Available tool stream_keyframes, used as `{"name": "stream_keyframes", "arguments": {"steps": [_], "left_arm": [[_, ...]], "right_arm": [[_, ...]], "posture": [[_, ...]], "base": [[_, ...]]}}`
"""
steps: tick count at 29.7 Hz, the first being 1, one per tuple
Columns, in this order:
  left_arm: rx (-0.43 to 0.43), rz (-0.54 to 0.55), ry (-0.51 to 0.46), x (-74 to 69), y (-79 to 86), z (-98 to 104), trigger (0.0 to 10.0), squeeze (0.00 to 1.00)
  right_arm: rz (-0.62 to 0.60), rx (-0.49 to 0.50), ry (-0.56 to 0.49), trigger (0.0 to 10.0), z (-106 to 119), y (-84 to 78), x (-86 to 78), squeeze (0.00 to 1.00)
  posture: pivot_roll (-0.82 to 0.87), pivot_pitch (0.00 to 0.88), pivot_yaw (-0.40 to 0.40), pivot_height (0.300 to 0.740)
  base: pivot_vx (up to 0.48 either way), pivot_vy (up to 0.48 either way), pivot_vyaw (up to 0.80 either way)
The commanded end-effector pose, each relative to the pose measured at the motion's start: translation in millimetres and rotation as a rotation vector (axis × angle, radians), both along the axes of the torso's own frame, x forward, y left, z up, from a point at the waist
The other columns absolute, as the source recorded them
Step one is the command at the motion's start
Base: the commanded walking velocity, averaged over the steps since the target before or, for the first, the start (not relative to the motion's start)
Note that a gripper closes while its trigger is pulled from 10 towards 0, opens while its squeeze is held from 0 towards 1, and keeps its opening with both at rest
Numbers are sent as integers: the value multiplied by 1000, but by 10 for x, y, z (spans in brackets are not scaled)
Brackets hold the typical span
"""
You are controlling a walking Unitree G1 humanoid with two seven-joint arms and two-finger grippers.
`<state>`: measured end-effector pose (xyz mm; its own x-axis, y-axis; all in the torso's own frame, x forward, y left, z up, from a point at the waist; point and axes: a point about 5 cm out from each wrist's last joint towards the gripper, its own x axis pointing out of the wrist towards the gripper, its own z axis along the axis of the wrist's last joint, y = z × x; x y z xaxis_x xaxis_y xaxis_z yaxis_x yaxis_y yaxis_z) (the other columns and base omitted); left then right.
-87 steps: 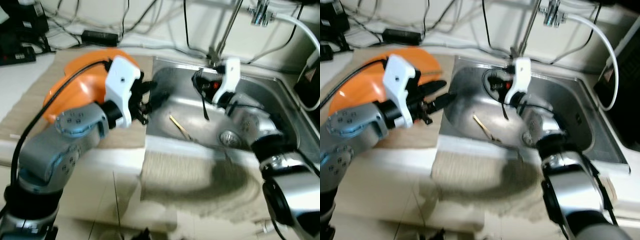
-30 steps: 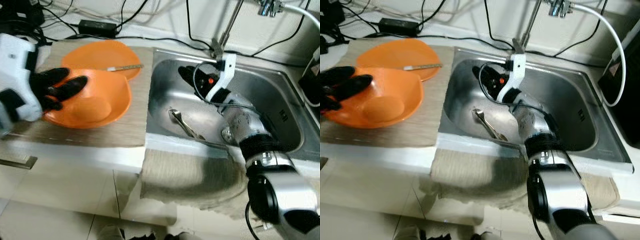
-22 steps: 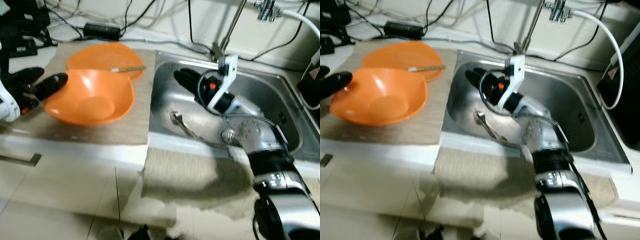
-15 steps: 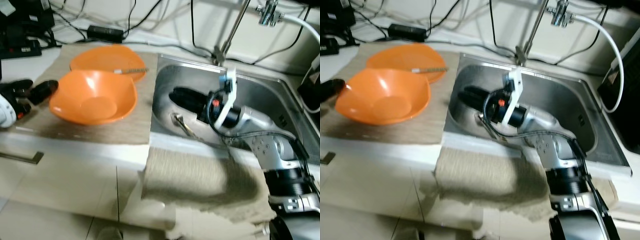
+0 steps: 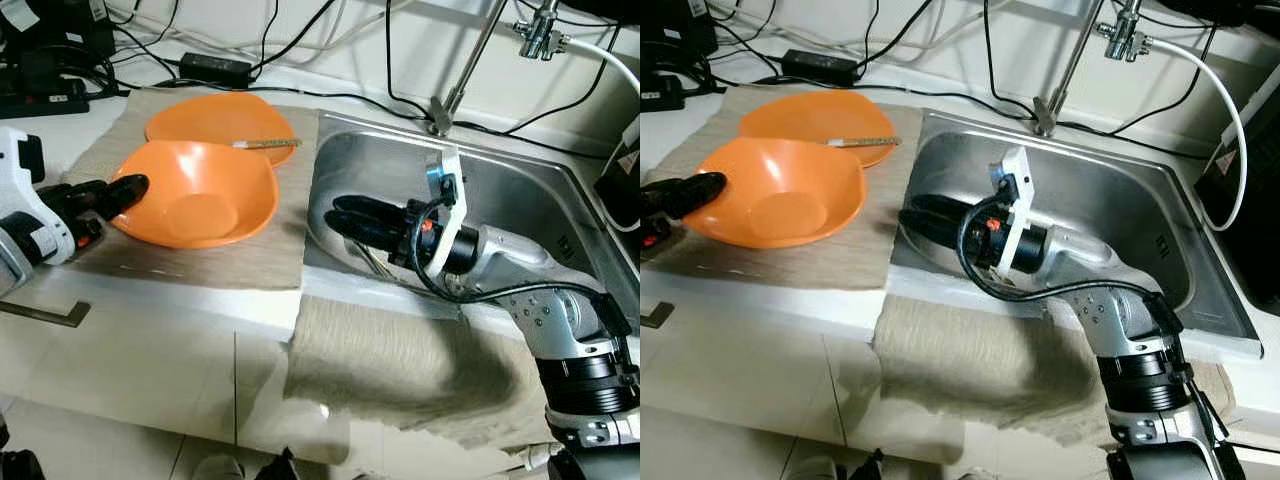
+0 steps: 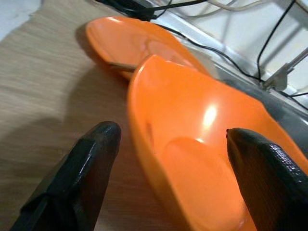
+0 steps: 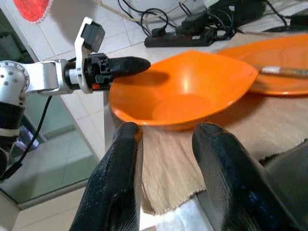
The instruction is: Kitchen organization
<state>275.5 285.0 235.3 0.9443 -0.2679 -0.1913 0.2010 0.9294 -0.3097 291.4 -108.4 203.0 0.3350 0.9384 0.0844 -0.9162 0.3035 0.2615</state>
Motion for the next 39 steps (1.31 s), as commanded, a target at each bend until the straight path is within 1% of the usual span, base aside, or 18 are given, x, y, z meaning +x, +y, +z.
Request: {"name": "stream_keyframes", "arguments": {"steps": [1,4,5,6,7,8,23,39], "left_arm": [[-6,-33,8,38,-78,-11,10000,0],[2,-42,32,56,-100,-64,10000,0],[3,-41,36,60,-100,-73,5608,0],[2,-38,37,62,-98,-76,902,0],[0,-36,38,63,-96,-76,902,0],[-3,-35,38,65,-95,-75,0,0],[-12,-47,45,53,-119,-81,0,0],[-25,-54,30,52,-137,-58,0,0]], "right_arm": [[7,-27,-12,10000,15,-15,-32,0],[5,-32,-8,10000,6,-8,-42,0],[4,-34,-8,10000,3,-8,-44,0],[3,-35,-8,10000,2,-9,-44,0],[3,-35,-8,10000,1,-10,-45,0],[1,-37,-8,10000,0,-12,-45,0],[-8,-55,-12,10000,-27,-9,-35,0],[-23,-62,-12,10000,-45,-21,-26,0]], "posture": [[52,0,-125,740],[48,0,-120,740],[48,0,-120,740],[48,0,-119,740],[48,0,-119,740],[48,0,-120,740],[50,0,-123,740],[49,0,-120,740]], "base": [[0,0,0],[0,0,0],[0,0,0],[0,0,0],[0,0,0],[0,0,0],[0,0,0],[0,0,0]]}}
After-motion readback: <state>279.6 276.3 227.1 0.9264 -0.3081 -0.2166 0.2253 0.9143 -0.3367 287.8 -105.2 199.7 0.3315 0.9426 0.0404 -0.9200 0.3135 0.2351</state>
